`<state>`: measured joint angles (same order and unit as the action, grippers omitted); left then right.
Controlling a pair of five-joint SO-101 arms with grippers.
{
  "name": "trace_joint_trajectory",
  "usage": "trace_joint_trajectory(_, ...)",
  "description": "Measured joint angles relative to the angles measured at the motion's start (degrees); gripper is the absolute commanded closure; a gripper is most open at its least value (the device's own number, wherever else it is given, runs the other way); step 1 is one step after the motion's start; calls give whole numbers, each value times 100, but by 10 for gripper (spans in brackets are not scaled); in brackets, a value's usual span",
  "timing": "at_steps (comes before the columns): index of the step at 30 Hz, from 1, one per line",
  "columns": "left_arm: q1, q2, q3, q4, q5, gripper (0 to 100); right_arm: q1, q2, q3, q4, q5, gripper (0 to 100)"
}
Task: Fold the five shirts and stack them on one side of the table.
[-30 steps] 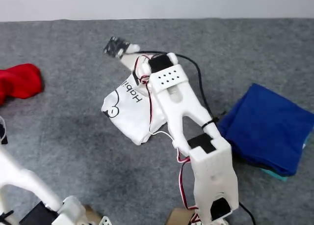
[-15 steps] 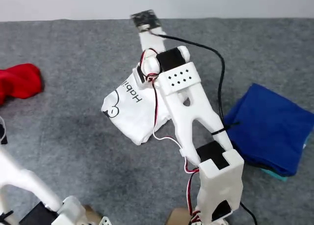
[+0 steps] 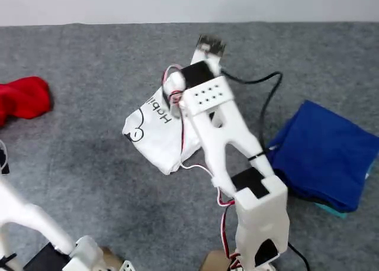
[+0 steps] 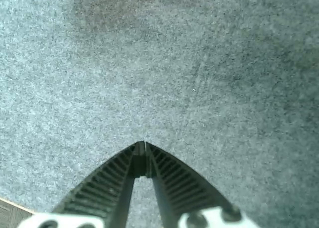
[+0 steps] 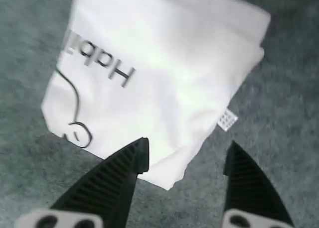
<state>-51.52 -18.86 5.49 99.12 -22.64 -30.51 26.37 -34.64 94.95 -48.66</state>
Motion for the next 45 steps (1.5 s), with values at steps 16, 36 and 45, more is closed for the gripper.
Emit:
trace_joint_trajectory(16,-97,-35,0,0,0,995,-26,1354,0,-1618,-149,538)
trace_joint_trajectory(36,-97,-35,0,0,0,995,141,2312,-88,-2215,-70,995)
trace_joint_trajectory(45,-97,-35,0,0,0,995,308,2198,-589,-1240,844,991)
